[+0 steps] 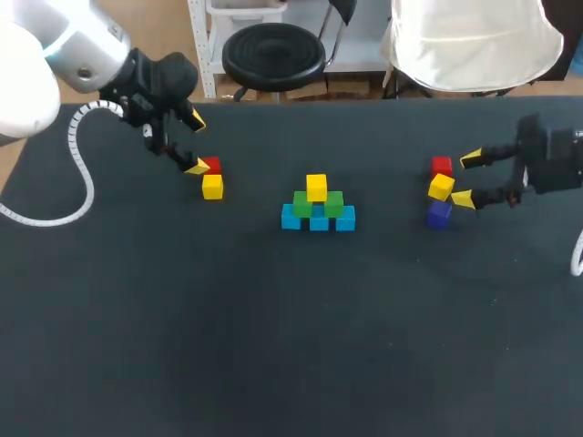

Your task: Place the blue cubes, place green cubes on the blue cubes, place the yellow cubes on the green cubes, then place the red cubes on the yellow cubes, and place purple cube on the red cubes.

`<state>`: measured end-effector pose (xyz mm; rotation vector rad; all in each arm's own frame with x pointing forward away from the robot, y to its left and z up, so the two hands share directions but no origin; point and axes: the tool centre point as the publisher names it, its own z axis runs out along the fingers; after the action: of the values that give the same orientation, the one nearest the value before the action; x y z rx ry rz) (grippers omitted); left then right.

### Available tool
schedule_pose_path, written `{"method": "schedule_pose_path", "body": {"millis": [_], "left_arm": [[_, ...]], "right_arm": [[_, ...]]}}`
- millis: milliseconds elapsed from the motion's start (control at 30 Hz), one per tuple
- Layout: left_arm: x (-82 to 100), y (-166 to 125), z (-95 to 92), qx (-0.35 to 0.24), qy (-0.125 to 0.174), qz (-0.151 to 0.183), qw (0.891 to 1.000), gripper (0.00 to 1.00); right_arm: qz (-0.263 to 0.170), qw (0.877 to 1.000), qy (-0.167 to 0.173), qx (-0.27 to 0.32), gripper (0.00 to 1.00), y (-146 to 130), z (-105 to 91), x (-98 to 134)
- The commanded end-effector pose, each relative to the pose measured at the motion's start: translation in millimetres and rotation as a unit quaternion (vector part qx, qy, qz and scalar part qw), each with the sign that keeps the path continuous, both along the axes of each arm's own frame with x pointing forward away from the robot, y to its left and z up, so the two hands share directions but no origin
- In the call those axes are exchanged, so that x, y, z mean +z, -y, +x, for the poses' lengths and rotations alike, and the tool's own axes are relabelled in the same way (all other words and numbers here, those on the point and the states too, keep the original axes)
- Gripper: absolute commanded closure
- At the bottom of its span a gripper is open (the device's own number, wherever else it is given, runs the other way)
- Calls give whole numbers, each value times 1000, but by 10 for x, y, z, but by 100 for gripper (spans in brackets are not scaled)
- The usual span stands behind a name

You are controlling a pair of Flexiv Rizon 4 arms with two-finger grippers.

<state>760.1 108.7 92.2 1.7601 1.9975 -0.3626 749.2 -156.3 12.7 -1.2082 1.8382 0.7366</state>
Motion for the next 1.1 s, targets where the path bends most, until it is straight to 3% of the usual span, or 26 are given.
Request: {"method": "schedule_pose_path", "body": {"millis": [33, 567, 700, 800, 833, 900, 1100], "left_arm": [[-7, -11, -3, -2, 1, -2, 1000, 0], [-7, -11, -3, -2, 1, -2, 1000, 0], [-7, -11, -3, -2, 1, -2, 1000, 0], [-7, -11, -3, -2, 1, -2, 1000, 0], [-7, -11, -3, -2, 1, -2, 1000, 0], [-7, -11, -3, -2, 1, -2, 1000, 0], [-7, -11, -3, -2, 1, -2, 1000, 0]], "right_arm": [[6, 1000, -3, 5, 0, -46, 101, -95], [12, 1000, -17, 7, 0, -78, 256, -258], [13, 1000, -19, 8, 9, -94, 275, -284], [13, 1000, -20, 9, 24, -108, 277, -291], [13, 1000, -20, 9, 30, -113, 274, -290], [11, 1000, -20, 8, 52, -119, 262, -291], [12, 1000, -24, 8, 57, -120, 220, -318]]}}
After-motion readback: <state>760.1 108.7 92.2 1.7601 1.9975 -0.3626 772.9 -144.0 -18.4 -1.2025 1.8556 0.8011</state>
